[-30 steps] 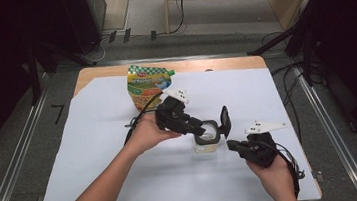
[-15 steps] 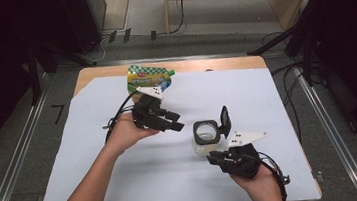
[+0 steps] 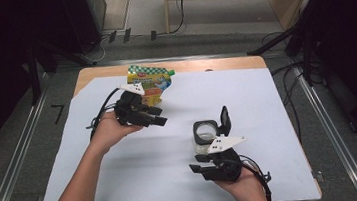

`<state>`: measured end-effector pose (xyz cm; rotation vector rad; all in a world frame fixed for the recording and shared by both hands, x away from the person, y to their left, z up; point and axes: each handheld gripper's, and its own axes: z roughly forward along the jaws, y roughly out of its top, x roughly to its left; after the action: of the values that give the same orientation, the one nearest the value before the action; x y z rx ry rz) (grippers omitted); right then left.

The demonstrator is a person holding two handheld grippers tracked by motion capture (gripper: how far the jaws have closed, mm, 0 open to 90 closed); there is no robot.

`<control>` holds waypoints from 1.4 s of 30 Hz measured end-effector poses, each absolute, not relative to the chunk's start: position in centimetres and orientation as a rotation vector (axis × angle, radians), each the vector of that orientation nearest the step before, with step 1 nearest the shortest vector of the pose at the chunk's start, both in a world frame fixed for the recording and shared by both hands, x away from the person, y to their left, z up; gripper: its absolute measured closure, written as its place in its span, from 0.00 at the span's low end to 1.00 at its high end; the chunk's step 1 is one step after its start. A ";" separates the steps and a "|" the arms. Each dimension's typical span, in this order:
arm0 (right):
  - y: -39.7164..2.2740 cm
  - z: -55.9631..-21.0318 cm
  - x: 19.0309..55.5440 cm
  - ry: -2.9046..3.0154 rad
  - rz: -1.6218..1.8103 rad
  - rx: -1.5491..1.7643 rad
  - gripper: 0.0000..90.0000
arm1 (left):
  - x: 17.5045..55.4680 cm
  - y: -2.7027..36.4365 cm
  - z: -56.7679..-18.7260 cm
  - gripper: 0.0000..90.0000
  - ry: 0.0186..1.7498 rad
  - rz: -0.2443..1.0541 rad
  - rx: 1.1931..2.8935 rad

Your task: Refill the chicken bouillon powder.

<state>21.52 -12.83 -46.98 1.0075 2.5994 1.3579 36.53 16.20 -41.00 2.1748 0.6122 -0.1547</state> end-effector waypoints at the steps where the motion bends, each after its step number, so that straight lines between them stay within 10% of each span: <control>1: -12.7 -47.0 21.5 2.603 1.361 1.010 0.68 | 36.6 16.5 -41.0 0.52 0.623 -0.149 2.172; 42: -11.5 -47.4 21.4 2.639 1.345 0.981 0.66 | 42.2 25.2 -40.7 0.48 0.881 0.024 2.064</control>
<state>21.41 -11.46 -47.41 0.9806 2.6387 1.3455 42.19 25.20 -40.68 2.0643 0.8811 0.0237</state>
